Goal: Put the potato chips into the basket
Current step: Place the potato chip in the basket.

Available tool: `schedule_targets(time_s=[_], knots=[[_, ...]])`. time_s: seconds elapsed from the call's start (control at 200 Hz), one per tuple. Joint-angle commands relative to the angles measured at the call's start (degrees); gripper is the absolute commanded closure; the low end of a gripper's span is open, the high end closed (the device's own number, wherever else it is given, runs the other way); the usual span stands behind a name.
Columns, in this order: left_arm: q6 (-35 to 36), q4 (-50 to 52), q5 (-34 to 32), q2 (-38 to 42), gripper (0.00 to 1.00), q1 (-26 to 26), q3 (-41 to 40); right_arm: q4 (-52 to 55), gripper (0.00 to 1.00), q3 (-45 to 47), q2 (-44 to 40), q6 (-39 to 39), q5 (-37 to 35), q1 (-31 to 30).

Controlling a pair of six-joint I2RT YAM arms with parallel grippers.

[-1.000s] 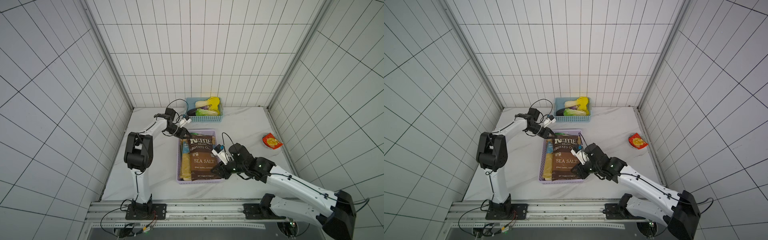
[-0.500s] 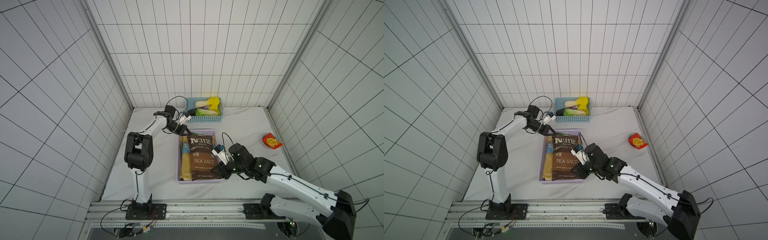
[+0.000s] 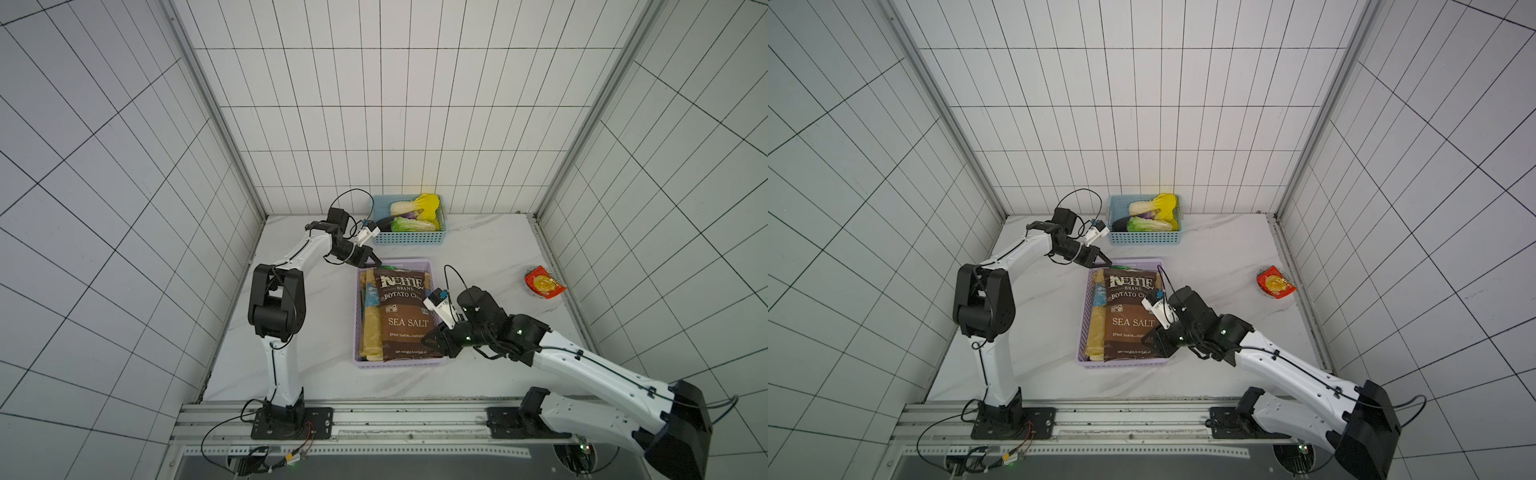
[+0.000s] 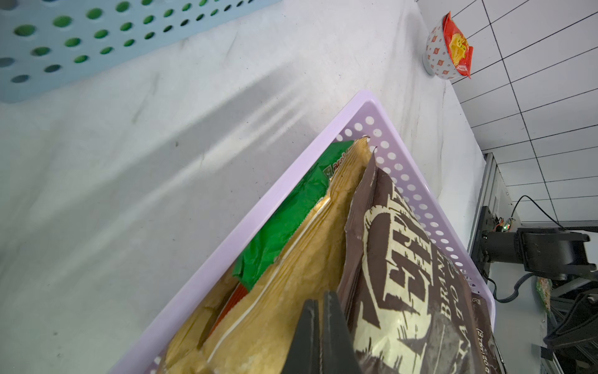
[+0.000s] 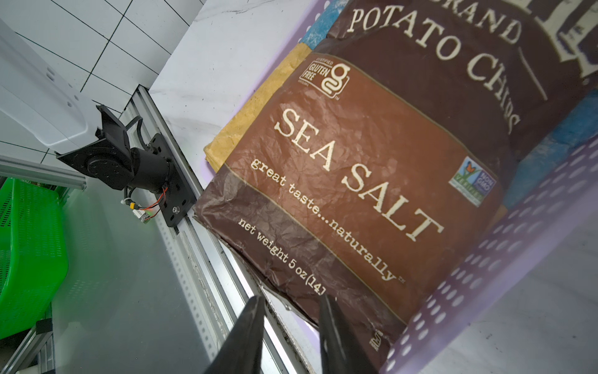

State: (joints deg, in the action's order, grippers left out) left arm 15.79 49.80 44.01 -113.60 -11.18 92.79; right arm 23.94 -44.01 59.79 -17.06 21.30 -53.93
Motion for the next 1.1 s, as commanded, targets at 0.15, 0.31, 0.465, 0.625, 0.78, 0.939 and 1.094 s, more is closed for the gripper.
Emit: schedule_targets(time_s=[0.15, 0.31, 0.465, 0.625, 0.78, 0.939, 1.094], knots=[[-2.7, -10.8, -10.2, 17.2, 0.25, 1.6, -6.4, -5.0, 0.66, -2.0, 5.8, -1.8, 0.8, -0.2], [-3.0, -8.9, -10.9, 22.9, 0.02, 1.7, -9.6, -6.5, 0.67, -5.0, 11.9, 0.6, 3.6, -5.6], [-3.8, -8.5, -12.7, 29.4, 0.02, 1.8, -14.8, -6.8, 0.67, -6.7, 15.7, 2.5, 5.0, -8.8], [-6.8, -10.0, -16.5, 35.6, 0.01, 1.8, -20.3, -6.8, 0.67, -8.6, 20.6, 3.4, 3.8, -9.9], [-8.0, -10.4, -19.1, 40.4, 0.02, 2.1, -24.1, -5.8, 0.68, -10.7, 25.5, 3.8, 0.5, -10.0], [-8.3, -11.2, -15.7, 41.5, 0.02, 4.1, -25.5, -4.0, 0.67, -11.9, 26.4, 4.1, -1.0, -10.0], [-8.7, -10.8, -17.8, 40.5, 0.02, 5.3, -25.7, -1.4, 0.63, -12.4, 20.6, 4.5, -5.5, -9.8]])
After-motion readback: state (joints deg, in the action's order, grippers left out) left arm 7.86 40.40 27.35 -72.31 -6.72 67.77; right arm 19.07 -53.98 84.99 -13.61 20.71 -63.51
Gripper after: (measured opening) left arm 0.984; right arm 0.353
